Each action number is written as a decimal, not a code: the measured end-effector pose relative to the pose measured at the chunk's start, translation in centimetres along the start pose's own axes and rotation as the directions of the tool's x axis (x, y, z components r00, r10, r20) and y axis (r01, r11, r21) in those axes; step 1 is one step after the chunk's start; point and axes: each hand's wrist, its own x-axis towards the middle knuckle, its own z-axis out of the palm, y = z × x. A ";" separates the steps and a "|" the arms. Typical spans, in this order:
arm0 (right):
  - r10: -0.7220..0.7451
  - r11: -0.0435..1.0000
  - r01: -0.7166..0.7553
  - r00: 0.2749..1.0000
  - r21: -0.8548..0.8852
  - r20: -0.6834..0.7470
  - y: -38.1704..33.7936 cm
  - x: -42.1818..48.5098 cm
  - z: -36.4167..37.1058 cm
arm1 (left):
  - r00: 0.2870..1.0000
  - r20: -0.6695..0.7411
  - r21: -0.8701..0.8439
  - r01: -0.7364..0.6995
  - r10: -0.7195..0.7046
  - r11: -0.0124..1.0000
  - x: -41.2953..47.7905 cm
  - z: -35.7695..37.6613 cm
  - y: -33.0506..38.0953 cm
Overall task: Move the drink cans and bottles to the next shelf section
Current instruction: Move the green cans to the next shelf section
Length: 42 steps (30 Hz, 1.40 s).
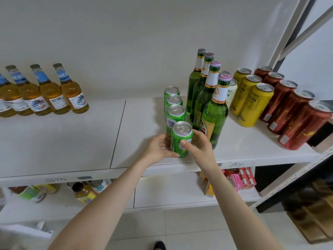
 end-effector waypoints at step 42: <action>-0.095 0.601 0.016 0.994 -0.799 -0.052 -2.2 -6.4 1.2 | 0.977 -0.110 0.743 -0.040 0.181 0.668 -9.7 -3.9 -1.5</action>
